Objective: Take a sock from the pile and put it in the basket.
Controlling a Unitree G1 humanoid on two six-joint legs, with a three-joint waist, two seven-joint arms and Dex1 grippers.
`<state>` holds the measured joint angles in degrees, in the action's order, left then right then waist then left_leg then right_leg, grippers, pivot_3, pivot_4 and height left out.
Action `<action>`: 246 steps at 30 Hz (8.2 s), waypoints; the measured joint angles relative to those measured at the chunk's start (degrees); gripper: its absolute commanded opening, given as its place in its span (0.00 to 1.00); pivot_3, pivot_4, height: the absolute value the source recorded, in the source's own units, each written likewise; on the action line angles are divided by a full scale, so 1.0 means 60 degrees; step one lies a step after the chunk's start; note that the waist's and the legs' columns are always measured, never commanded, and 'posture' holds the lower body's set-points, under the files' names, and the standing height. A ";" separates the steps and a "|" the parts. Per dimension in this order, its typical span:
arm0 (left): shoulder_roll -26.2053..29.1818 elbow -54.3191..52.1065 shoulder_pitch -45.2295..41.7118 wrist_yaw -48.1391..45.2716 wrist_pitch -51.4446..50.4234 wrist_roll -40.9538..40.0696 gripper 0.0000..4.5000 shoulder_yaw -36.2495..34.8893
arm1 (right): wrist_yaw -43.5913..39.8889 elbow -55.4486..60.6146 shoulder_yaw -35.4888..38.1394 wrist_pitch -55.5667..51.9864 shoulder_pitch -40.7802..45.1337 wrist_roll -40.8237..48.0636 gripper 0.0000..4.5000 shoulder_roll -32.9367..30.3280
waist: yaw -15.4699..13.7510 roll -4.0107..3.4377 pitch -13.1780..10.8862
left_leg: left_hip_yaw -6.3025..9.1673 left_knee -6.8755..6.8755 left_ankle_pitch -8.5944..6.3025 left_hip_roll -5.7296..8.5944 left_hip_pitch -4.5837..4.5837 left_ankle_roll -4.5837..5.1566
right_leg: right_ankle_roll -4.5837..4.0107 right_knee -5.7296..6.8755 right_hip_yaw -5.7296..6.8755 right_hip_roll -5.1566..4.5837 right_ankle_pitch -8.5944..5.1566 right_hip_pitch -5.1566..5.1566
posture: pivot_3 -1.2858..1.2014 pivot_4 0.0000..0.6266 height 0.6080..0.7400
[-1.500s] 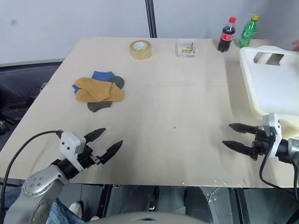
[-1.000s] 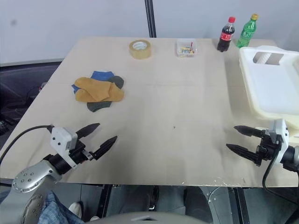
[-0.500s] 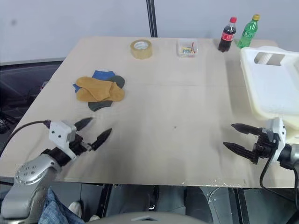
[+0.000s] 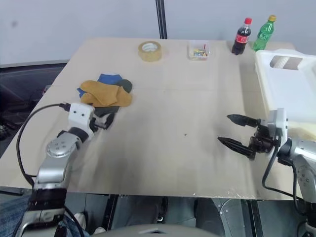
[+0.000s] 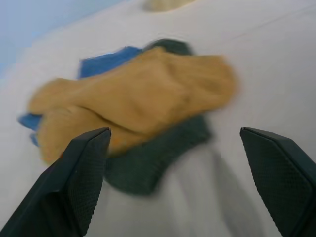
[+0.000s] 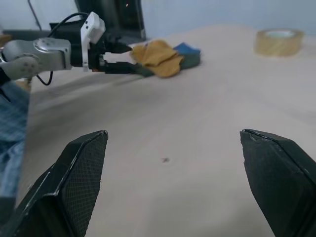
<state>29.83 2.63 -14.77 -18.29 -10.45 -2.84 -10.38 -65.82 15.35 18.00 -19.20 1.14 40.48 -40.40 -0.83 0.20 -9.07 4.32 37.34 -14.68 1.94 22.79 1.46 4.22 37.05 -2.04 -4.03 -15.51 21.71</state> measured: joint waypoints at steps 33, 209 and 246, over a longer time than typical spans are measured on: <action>-0.0217 0.3228 -0.1591 0.1037 0.1457 0.1026 0.80 0.0616 | 0.0163 -0.0112 0.0049 0.0569 -0.0606 -0.0363 1.00 -0.0021 | 0.0021 0.0011 -0.0006 | -0.0008 0.0031 0.0013 0.0012 -0.0006 -0.0016 | 0.0000 0.0108 -0.0020 0.0001 -0.0002 0.0035 | 0.52 0.24 0.99; -0.0733 -0.2325 -0.0160 -0.3214 -0.2348 -0.2683 0.49 0.1331 | 0.1159 0.0857 -0.1339 -0.2156 0.1560 -0.0959 0.78 -0.0805 | 0.0214 0.0029 -0.0047 | -0.0005 0.0083 0.0012 0.0000 0.0016 -0.0015 | -0.0001 0.0136 -0.0027 0.0013 -0.0005 0.0047 | 0.52 0.24 0.99; -0.1081 0.5039 -0.3421 -0.0024 0.0722 0.0270 0.61 0.1107 | 0.1114 0.0752 -0.1435 -0.1230 0.1921 -0.0678 0.80 -0.0150 | 0.0225 0.0054 -0.0062 | -0.0003 0.0087 0.0014 0.0018 0.0028 -0.0016 | 0.0002 0.0150 -0.0023 0.0009 -0.0004 0.0064 | 0.52 0.24 0.99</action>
<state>23.34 32.86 -35.30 -18.44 -6.11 -1.22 -3.74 -59.14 19.86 9.40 -26.58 12.66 36.41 -41.31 0.52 0.52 -9.44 4.30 37.87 -14.60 2.05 22.96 1.36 4.23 37.95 -2.18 -3.97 -15.53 22.09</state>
